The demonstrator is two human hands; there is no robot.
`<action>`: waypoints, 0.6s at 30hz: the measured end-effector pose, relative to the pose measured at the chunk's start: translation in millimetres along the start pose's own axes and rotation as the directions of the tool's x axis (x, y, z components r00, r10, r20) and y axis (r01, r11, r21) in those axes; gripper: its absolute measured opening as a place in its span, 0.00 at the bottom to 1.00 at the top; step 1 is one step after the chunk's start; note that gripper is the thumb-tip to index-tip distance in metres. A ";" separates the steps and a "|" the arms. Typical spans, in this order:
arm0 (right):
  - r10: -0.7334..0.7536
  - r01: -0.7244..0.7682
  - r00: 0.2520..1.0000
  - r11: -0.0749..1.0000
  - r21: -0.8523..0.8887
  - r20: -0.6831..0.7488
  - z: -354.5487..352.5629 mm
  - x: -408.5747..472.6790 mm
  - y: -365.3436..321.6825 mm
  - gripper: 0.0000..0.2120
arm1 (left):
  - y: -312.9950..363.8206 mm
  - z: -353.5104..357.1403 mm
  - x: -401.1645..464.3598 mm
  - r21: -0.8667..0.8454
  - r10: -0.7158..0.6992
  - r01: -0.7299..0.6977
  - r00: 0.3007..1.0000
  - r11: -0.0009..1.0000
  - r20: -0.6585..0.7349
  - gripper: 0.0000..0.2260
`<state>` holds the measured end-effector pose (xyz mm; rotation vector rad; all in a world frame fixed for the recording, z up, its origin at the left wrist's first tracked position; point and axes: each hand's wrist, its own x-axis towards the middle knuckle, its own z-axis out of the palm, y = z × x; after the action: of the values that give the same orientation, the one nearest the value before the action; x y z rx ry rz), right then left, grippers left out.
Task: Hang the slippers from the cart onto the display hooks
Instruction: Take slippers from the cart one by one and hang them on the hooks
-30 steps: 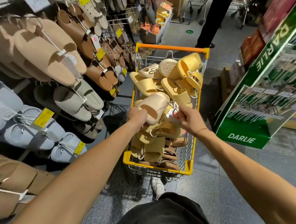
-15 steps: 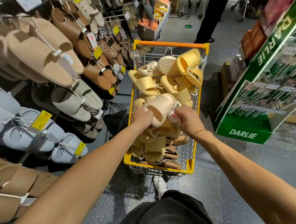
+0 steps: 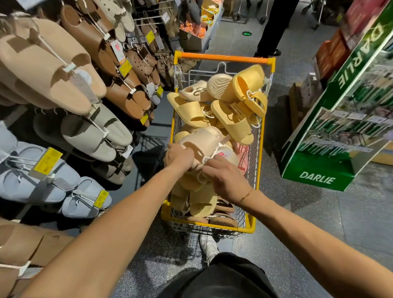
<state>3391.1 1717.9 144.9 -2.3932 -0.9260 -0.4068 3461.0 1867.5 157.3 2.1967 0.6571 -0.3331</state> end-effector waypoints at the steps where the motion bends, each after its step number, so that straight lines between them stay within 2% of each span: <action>1: 0.031 -0.031 1.000 0.999 0.019 -0.007 -1.8 2.1 -0.8 0.12 | -2.1 -2.0 3.3 -0.037 -0.013 0.014 1.000 0.999 0.021 0.29; 4: 0.214 -0.211 0.977 0.970 0.117 -0.010 -8.0 17.1 -7.9 0.16 | -7.3 -6.7 6.9 -0.240 -0.016 0.037 0.996 0.970 0.087 0.30; 6: 0.385 -0.369 0.922 0.906 0.207 -0.044 -11.6 36.4 -18.0 0.16 | -8.9 -11.0 4.2 -0.338 0.061 -0.031 0.995 0.941 0.079 0.29; 8: 0.520 -0.476 0.848 0.833 0.284 -0.103 -12.2 61.0 -25.1 0.11 | -11.8 -18.7 -3.2 -0.409 0.189 -0.167 0.982 0.897 0.014 0.24; 10: 0.588 -0.521 0.796 0.785 0.335 -0.139 -11.2 86.4 -29.4 0.07 | -18.5 -28.0 -12.9 -0.422 0.333 -0.336 0.939 0.842 -0.082 0.17; 13: 0.672 -0.577 0.733 0.696 0.427 -0.104 -14.9 125.3 -37.7 0.04 | -31.5 -46.0 -20.7 -0.270 0.527 -0.576 0.816 0.771 -0.238 0.11; 15: 0.723 -0.593 0.685 0.624 0.510 -0.088 -20.2 151.4 -47.3 0.04 | -38.0 -59.4 -24.2 -0.236 0.575 -0.633 0.772 0.738 -0.273 0.13; 18: 0.781 -0.570 0.621 0.512 0.642 -0.072 -30.2 184.5 -71.1 0.03 | -44.4 -85.6 -31.7 -0.379 0.503 -0.574 0.819 0.726 -0.275 0.27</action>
<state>3472.0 1842.0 279.3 -1.8131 0.1474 -0.1850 3411.8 1946.2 198.5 1.8590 0.1137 0.2815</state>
